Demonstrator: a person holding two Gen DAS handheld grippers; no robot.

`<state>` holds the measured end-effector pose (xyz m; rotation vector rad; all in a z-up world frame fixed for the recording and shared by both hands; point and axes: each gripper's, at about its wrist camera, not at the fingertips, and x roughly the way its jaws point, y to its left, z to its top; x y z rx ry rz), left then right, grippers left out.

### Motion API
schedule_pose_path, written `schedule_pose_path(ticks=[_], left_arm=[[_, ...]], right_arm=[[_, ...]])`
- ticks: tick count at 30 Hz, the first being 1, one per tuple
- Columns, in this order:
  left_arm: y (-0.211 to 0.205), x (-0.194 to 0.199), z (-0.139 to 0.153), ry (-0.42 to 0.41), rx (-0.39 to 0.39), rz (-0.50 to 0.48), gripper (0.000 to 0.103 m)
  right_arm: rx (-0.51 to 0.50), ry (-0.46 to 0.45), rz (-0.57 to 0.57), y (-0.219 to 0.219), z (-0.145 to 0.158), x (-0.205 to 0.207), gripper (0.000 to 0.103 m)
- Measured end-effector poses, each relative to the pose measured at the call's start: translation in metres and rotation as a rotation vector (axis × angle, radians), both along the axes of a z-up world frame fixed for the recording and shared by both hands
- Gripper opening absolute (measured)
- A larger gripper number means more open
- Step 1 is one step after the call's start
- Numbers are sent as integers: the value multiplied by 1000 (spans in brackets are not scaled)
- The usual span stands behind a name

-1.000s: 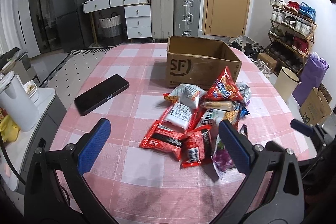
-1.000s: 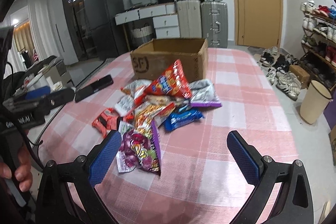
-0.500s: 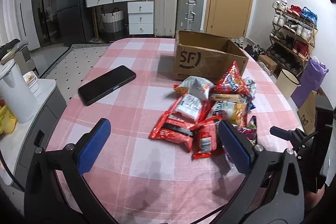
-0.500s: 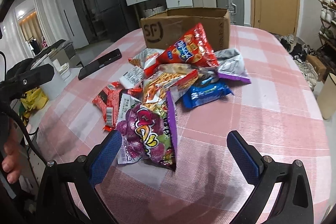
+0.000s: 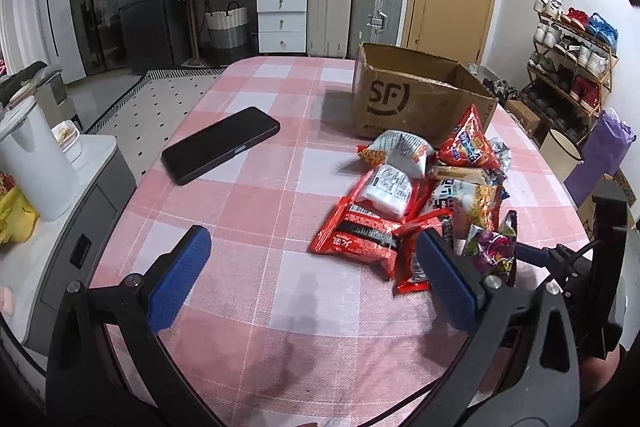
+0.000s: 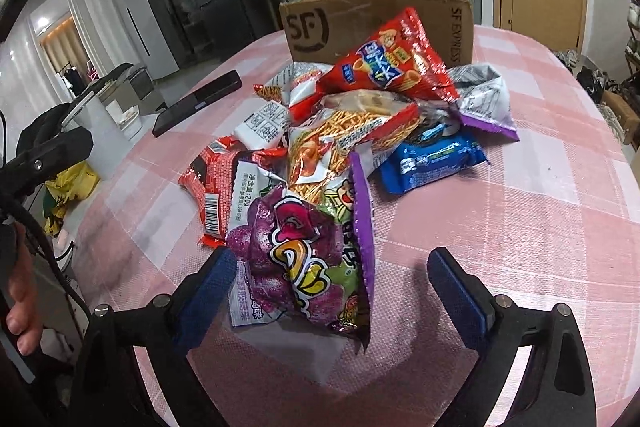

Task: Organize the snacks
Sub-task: 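Move the right tool to the purple grape candy bag and close on it, then lift the grape bag with the right tool while the left tool approaches the red wafer pack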

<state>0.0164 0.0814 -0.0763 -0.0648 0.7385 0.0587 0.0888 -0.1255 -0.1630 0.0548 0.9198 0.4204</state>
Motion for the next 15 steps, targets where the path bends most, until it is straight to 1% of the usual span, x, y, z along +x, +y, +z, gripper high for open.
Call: schedule_pose_path(ticks=[1, 4, 9, 11, 15], left_arm=[[1, 0, -1, 2, -5, 0, 102], [3, 2, -6, 15, -15, -4, 102], [3, 4, -13, 33, -19, -10, 102], [2, 4, -13, 37, -13, -10, 102], [4, 5, -14, 38, -17, -7, 102]], right_arm=[[3, 7, 6, 1, -1, 1, 90], [0, 5, 14, 4, -2, 1, 87], [19, 5, 30, 6, -2, -2, 77], [29, 9, 41, 7, -1, -3, 62], [31, 10, 41, 6, -1, -6, 57]])
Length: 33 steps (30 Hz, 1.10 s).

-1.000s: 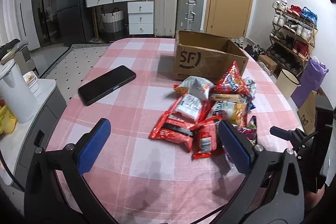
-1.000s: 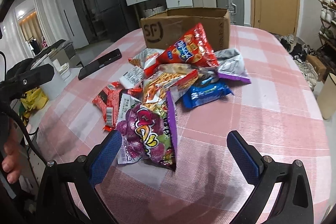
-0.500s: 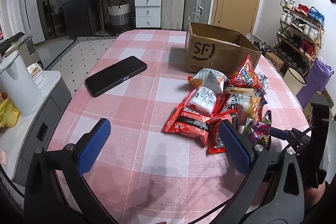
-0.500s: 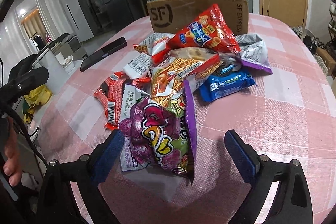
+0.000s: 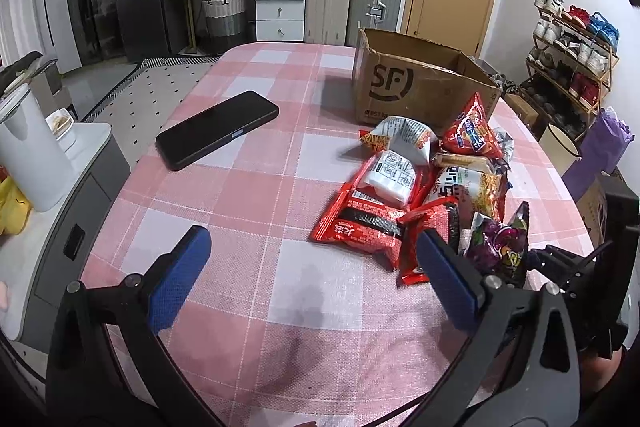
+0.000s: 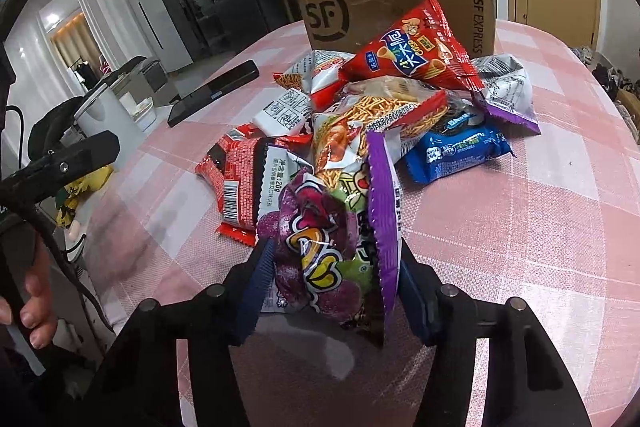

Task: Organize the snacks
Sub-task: 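Lift the grape bag with the right tool while the left tool approaches the red wafer pack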

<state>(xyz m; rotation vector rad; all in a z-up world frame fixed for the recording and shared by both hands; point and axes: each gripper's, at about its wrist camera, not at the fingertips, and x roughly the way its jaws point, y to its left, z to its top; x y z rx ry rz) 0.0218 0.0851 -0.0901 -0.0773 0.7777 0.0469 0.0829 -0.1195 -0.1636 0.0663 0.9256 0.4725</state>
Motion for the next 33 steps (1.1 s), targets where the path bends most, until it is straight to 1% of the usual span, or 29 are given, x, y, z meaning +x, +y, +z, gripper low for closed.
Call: schedule_pose_path(ticks=[1, 10, 16, 20, 23, 25, 28, 30, 33], left_arm=[[0, 0, 0, -1, 3, 1, 102], [1, 0, -2, 11, 2, 2, 102], [0, 6, -5, 25, 7, -4, 102], [1, 11, -9, 40, -3, -32, 102], [2, 19, -17, 62, 17, -25, 102], [4, 24, -23, 80, 6, -28, 102], [8, 34, -36, 131, -51, -50, 102], [8, 39, -43, 152, -64, -59, 102], [4, 43, -51, 161, -72, -76, 102]], right_arm=[[5, 0, -1, -1, 0, -1, 55], [45, -6, -9, -14, 4, -18, 51], [57, -19, -19, -26, 10, -31, 50], [62, -28, -22, -32, 13, -34, 50], [75, -39, -32, -39, 18, -37, 50], [76, -48, -37, -42, 21, -39, 50], [77, -61, -41, -47, 25, -41, 50], [76, -68, -45, -50, 27, -41, 50], [75, -69, -54, -53, 28, -41, 50]])
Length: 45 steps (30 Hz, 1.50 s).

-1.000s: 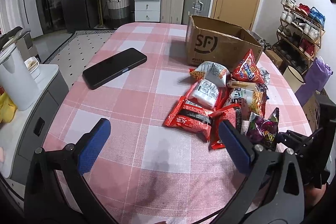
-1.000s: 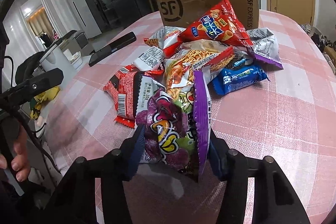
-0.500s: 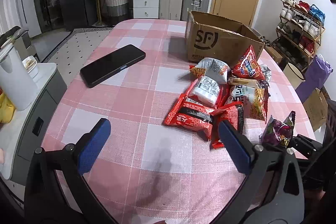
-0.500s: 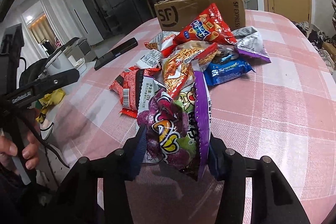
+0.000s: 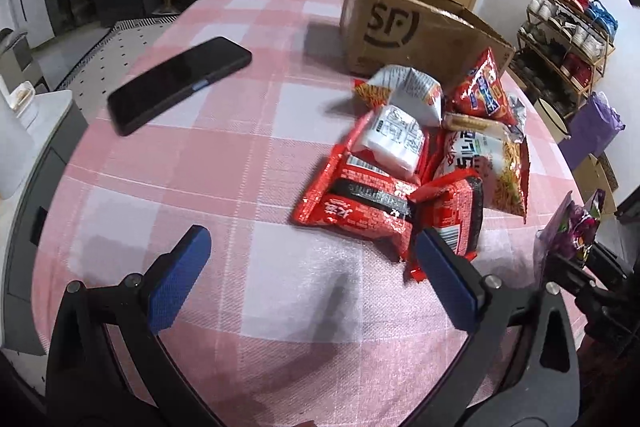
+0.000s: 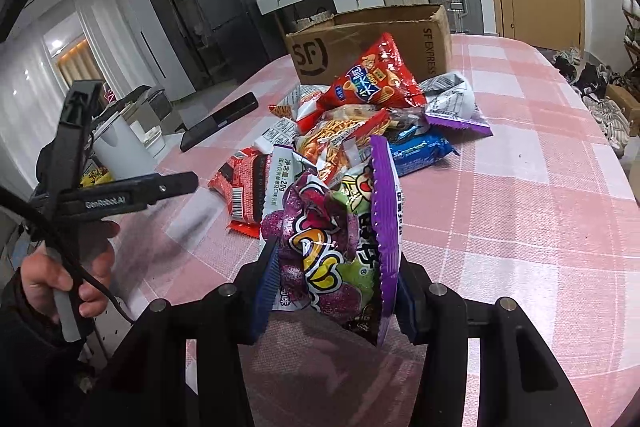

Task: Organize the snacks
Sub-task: 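Lift the grape bag with the right tool while the left tool approaches the red wafer pack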

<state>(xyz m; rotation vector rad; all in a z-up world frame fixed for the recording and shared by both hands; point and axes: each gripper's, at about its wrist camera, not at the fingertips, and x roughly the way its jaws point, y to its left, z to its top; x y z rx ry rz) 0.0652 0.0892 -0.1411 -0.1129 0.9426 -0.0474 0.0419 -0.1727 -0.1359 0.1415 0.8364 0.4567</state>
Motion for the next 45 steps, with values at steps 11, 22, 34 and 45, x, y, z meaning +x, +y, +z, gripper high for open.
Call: schedule_pose_path(ticks=[11, 22, 34, 45], left_arm=[[-9, 25, -23, 56, -11, -43, 102], [-18, 47, -34, 62, 3, -78, 102], [-24, 54, -36, 27, 24, -115, 101], [-31, 47, -36, 4, 104, -156, 81]], right_arm=[[0, 10, -20, -7, -7, 2, 50], [1, 22, -31, -9, -14, 8, 50], [8, 33, -34, -10, -18, 11, 50], [5, 29, -39, -10, -18, 10, 50]])
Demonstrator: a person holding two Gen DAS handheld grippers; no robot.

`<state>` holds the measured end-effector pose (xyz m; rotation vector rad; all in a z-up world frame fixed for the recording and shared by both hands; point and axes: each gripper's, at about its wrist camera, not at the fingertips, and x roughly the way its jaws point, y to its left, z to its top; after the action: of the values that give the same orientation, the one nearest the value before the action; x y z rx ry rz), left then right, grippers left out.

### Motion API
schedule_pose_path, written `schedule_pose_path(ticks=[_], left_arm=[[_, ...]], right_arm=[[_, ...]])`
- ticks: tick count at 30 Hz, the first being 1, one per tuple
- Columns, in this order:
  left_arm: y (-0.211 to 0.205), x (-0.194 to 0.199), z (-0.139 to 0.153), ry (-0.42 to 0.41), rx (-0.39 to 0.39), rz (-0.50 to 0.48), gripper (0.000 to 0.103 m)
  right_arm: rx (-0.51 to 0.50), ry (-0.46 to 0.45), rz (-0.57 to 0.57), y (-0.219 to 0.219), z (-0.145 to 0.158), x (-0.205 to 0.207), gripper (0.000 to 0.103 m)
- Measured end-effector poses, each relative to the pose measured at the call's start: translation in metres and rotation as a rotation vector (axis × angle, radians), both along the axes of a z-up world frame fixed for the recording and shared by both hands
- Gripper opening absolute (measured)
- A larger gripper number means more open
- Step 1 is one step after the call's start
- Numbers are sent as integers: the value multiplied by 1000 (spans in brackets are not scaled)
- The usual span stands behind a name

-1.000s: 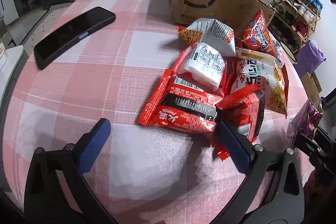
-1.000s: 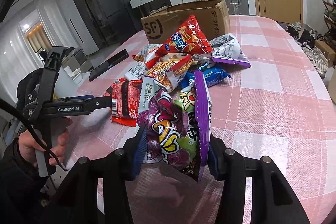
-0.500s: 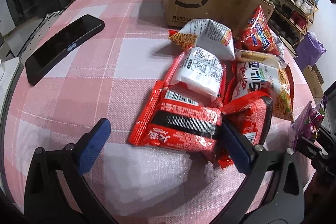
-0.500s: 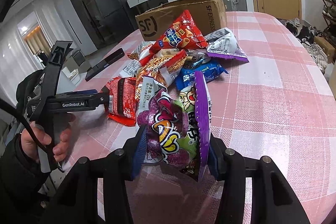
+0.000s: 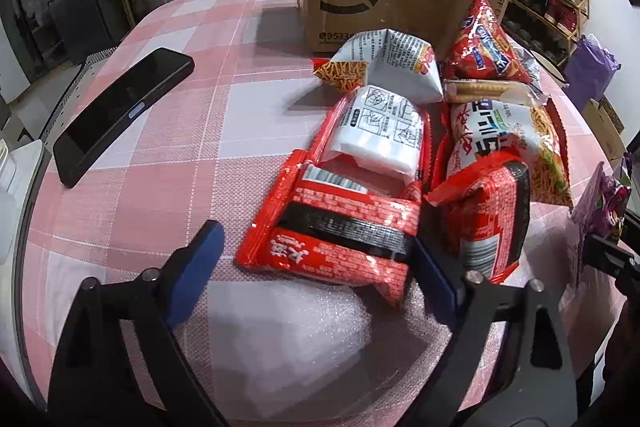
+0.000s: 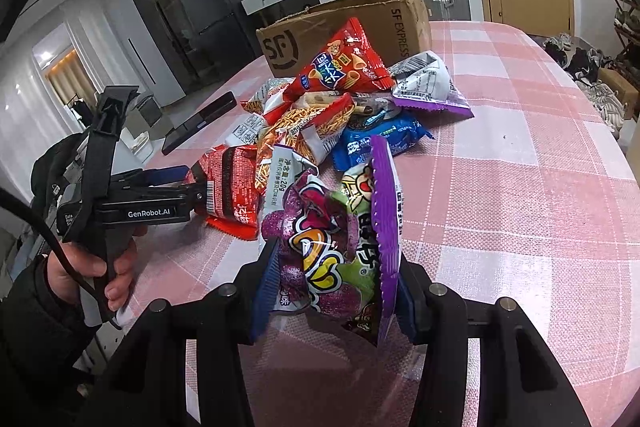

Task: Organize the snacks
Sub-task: 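Lift the grape bag with the right tool while the left tool approaches the red wafer pack, then grasp the red wafer pack with the left tool and lift it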

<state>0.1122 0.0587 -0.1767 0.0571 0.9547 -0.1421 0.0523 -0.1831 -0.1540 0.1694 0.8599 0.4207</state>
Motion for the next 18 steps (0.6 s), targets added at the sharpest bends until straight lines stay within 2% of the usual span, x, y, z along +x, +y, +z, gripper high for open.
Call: schedule_pose_path(ticks=[2, 10, 12, 18], left_arm=[[1, -2, 2, -9, -3, -12, 73], [1, -11, 5, -17, -11, -34, 61], [1, -13, 6, -20, -14, -30, 51], [3, -20, 7, -20, -30, -33, 49]], right_arm=[[1, -2, 1, 0, 0, -1, 50], [4, -3, 0, 0, 0, -1, 50], [5, -6, 0, 0, 0, -1, 50], [4, -13, 1, 0, 3, -4, 50]])
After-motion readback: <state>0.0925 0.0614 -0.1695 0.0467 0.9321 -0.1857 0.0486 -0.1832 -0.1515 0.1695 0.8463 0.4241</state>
